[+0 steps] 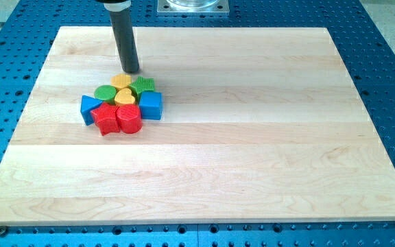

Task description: Move the red star diagonally to the red circle

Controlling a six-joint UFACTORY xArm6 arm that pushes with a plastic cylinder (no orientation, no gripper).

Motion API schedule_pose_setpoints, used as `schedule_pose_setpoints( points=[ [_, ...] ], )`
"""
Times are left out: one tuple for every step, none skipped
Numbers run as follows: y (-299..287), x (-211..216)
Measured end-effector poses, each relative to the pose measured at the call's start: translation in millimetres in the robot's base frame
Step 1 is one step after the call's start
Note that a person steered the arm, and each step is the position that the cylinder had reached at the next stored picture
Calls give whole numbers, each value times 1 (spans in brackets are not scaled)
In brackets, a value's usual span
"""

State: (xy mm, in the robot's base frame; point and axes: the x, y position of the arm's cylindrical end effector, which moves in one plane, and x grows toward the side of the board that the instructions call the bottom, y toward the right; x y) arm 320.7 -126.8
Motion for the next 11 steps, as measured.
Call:
schedule_pose_setpoints(
  points=[
    [0,1],
    [0,1],
    [-13,17],
    [-86,30],
    [-87,102],
    [-42,126],
    [20,146],
    [2,155],
    [-16,176],
    [22,195],
    [105,194]
  ],
)
